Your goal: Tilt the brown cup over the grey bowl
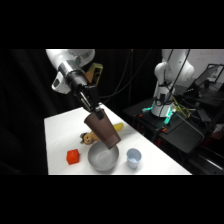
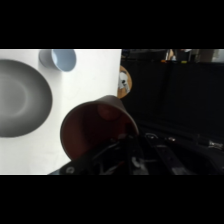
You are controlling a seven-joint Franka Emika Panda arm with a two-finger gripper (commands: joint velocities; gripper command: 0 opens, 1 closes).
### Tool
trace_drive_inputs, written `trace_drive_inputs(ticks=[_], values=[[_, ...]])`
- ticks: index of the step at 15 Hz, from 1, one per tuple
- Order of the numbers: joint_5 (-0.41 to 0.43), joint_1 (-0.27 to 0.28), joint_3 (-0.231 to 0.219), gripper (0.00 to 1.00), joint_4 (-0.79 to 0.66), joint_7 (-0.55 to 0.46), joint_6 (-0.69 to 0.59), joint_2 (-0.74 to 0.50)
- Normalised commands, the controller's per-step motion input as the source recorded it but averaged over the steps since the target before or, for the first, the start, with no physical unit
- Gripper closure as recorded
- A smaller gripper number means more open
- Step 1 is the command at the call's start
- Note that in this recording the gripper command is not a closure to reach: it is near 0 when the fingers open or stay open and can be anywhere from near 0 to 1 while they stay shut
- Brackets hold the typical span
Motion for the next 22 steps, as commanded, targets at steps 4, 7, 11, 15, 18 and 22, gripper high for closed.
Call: trace_drive_inputs(ticks=[4,7,11,15,18,22], values=[[-0.535,0.106,-0.061,0.14,-0.69,0.23,0.52,-0.65],[-0.559,0.089,-0.034,0.14,-0.77,0.34,0.55,-0.67],[-0.549,0.115,-0.011,0.14,-0.70,0.52,0.63,-0.50],[-0.476,0.080,-0.012,0.14,-0.52,0.67,0.58,-0.22],[-0.226,0.066,0.000,0.14,-0.32,0.51,0.41,-0.07],[-0.042,0.054,0.003,0.14,-0.14,0.31,0.41,0.07]])
